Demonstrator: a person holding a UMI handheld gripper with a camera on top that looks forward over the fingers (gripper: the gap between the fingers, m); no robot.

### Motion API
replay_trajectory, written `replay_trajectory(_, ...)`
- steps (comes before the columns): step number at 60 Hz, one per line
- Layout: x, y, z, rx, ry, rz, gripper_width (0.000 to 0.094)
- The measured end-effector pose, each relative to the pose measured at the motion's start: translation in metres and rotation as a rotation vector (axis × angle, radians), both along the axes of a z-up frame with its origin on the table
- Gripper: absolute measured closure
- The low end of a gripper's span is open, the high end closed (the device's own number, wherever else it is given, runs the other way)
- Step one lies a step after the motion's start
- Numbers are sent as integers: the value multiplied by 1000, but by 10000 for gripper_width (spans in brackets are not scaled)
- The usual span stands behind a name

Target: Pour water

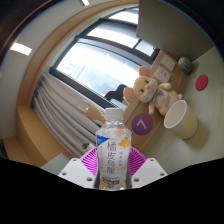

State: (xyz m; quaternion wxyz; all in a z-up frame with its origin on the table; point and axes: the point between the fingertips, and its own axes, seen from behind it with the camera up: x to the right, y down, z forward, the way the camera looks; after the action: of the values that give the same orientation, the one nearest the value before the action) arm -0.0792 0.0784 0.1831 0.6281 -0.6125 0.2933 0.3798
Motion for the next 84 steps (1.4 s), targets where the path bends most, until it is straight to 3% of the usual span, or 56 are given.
replay_trajectory(28,88,49,12,84,1035,-36,579)
replay_trajectory(53,104,62,-8,95,1319,-78,578)
replay_trajectory(61,106,57,20,118,1109,-70,579)
replay_trajectory(71,112,46,85,144,421,-28,578)
replay_trajectory(77,143,38,99,133,-20,-105,577)
replay_trajectory(84,196,36,100,30,-355,-196,567)
